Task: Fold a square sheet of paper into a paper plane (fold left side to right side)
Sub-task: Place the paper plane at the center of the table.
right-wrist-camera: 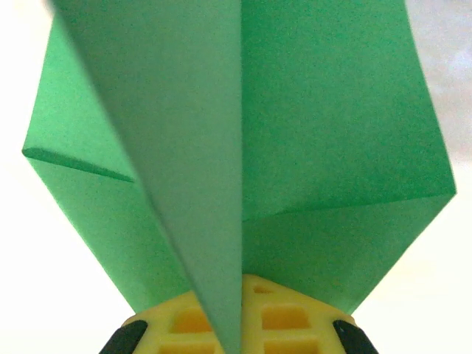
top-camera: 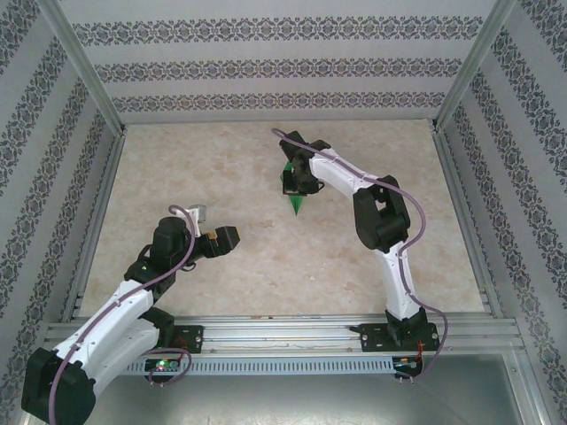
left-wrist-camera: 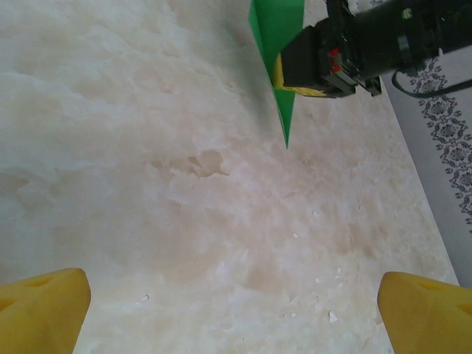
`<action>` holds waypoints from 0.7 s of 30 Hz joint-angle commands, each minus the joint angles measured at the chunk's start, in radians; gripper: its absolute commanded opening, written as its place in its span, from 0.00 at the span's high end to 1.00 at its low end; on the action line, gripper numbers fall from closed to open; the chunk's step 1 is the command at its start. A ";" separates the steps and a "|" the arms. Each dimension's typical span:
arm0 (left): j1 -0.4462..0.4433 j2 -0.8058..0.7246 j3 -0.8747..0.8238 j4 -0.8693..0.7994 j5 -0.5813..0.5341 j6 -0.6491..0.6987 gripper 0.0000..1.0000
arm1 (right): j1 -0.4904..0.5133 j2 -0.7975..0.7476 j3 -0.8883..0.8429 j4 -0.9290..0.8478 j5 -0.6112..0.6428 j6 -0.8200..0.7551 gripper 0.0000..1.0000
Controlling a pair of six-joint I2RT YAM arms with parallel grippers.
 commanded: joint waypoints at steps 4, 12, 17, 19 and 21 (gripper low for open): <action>0.019 0.003 0.032 -0.044 0.031 0.039 0.00 | -0.007 0.081 0.112 -0.104 0.046 -0.021 0.98; 0.020 0.002 0.042 -0.066 0.019 0.053 0.00 | -0.008 0.149 0.183 -0.139 0.043 -0.027 0.97; 0.019 0.008 0.042 -0.065 0.018 0.052 0.00 | -0.007 0.170 0.187 -0.143 0.045 -0.026 0.95; 0.020 0.011 0.040 -0.065 0.019 0.052 0.00 | -0.008 0.175 0.182 -0.142 0.047 -0.024 0.94; 0.019 0.013 0.041 -0.064 0.021 0.052 0.00 | -0.006 0.180 0.178 -0.141 0.044 -0.026 0.92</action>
